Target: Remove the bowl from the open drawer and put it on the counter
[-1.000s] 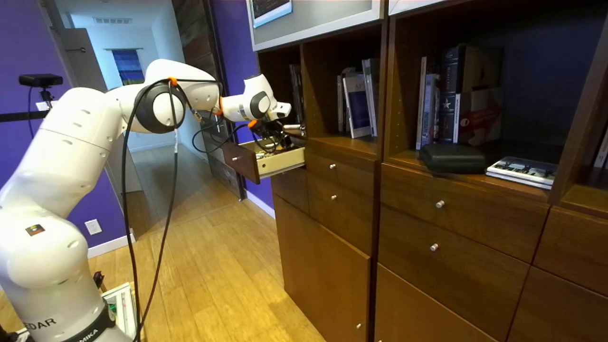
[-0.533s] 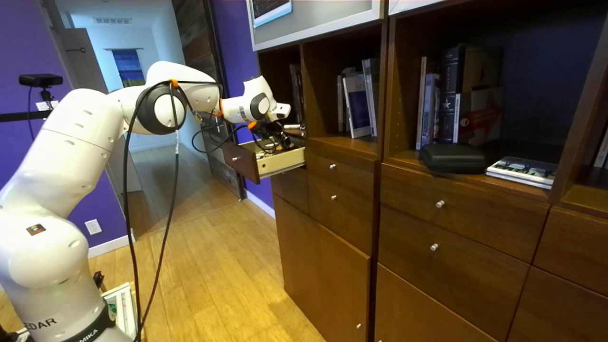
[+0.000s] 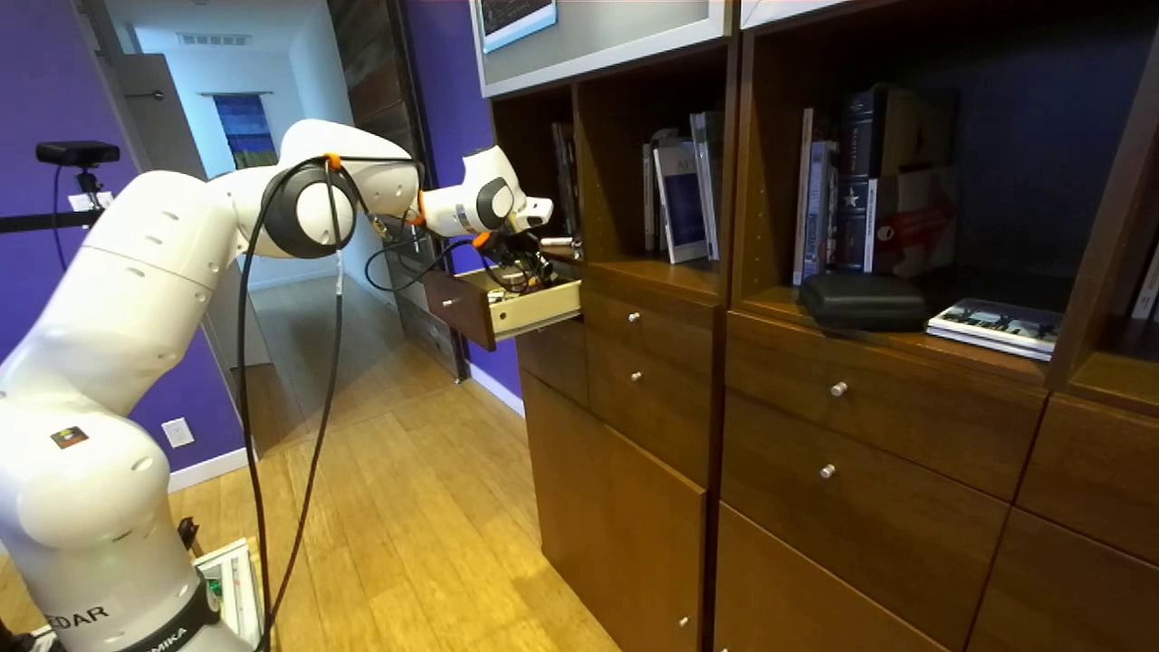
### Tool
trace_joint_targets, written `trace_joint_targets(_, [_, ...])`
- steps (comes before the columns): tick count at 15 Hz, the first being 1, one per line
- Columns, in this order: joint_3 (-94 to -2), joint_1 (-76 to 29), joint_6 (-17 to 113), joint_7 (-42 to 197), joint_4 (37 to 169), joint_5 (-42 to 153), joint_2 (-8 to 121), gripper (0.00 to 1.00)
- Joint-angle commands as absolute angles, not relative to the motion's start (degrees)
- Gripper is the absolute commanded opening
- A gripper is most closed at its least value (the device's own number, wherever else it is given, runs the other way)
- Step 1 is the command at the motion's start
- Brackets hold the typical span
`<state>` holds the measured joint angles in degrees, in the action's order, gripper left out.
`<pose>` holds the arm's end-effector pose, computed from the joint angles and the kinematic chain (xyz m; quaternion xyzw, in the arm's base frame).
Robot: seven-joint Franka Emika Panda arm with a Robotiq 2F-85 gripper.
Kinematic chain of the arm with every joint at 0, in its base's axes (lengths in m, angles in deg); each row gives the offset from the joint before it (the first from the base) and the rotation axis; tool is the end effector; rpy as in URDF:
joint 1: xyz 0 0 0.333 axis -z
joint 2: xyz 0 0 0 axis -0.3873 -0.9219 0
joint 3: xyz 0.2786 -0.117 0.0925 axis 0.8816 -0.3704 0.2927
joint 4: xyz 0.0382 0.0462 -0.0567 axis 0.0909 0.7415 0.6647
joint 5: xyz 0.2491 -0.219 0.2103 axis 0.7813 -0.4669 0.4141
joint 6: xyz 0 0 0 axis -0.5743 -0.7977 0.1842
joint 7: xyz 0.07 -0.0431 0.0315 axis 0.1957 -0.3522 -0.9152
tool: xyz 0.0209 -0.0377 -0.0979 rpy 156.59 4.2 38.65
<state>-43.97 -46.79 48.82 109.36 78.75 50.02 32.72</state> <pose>0.7171 0.3181 0.4222 -0.9687 0.0626 -0.2321 0.0616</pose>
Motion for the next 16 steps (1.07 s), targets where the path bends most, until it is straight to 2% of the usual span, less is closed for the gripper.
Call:
trace_joint_targets(1, [-44.09,-47.19,47.1,108.87,77.15,49.52,31.82,0.02])
trace_joint_targets(16, [-39.26,-42.62,49.16,106.24,82.37,56.06,37.33,0.02])
